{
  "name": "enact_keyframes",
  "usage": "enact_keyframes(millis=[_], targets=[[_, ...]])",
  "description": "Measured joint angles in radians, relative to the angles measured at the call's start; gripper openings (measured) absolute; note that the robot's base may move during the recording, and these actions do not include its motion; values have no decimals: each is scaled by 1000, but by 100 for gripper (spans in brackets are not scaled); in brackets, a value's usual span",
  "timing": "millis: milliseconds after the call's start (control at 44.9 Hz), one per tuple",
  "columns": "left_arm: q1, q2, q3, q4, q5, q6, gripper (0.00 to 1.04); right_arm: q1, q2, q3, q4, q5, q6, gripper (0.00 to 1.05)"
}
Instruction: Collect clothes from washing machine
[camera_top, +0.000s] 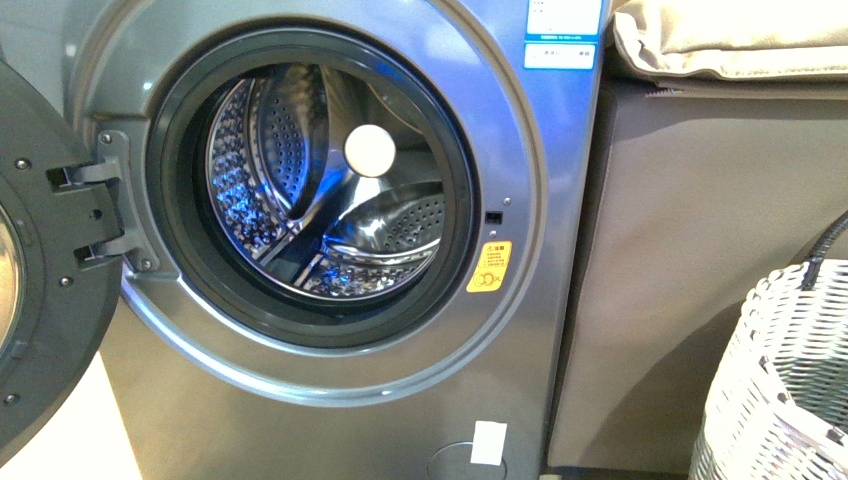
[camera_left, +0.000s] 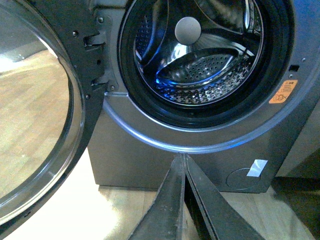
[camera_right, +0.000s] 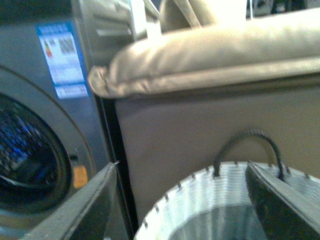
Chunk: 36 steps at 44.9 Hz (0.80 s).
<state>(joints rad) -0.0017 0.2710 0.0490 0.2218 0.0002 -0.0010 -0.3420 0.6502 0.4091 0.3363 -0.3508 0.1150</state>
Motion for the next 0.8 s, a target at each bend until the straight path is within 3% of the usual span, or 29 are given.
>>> enact_keyframes(millis=[89,356,423,534,623,801], targets=[[0,-30,-9,-19,0,0,4,66,-66,-86,-74,87,-76,54],[0,-96,-41,-41,-1,0,4,168,-177,-207,-67,183,-108,11],[0,-158,-40,-118,-2,0,4,189,-202,-233,-67,203,-111,1],[0,-260,-40,-217,-1,0,4,217,-238,-268,-70,232,-112,2],[0,-266,-40,-220,-1,0,4,292,-275,-291,-82,331,-112,2],[0,-267,-40,-221,-1,0,4,338,-336,-329,-104,347,-112,2]])
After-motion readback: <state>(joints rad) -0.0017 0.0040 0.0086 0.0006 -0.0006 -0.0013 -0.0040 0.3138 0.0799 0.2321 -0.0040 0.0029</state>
